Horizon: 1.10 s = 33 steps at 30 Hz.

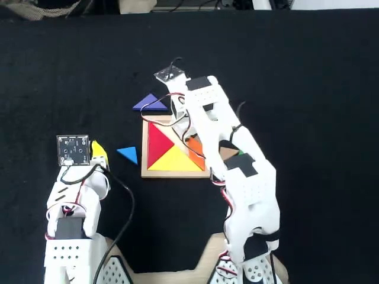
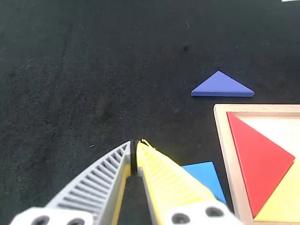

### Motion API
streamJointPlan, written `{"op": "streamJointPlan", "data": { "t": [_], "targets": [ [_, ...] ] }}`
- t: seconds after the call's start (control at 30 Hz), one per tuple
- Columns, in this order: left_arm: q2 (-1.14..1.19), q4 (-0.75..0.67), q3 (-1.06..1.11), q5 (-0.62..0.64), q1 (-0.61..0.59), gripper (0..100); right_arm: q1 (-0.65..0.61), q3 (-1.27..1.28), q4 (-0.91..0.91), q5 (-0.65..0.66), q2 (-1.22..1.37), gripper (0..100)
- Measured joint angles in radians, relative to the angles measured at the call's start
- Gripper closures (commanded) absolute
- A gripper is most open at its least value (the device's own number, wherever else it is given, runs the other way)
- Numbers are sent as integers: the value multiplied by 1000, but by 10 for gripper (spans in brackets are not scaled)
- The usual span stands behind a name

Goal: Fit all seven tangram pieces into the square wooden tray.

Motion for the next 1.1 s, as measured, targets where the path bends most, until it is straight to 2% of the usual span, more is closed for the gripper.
{"op": "streamJointPlan", "data": {
  "t": [0.17, 0.37, 0.53, 0.6, 0.83, 1.1],
  "targets": [
    [0, 0, 0, 0, 0, 970, -2, -43, 17, 0, 0, 930],
    [0, 0, 0, 26, -32, 970, -8, -221, 109, 5, 0, 925],
    [0, 0, 0, 58, -43, 970, -17, -296, 183, 74, 0, 797],
    [0, -21, 5, 58, -43, 970, -26, -298, 190, 84, 0, 777],
    [0, -54, 11, 58, -43, 970, -2, -273, 132, 97, 35, 992],
    [0, -54, 11, 58, -43, 970, 38, -276, 104, 97, 166, 987]
  ]
}}
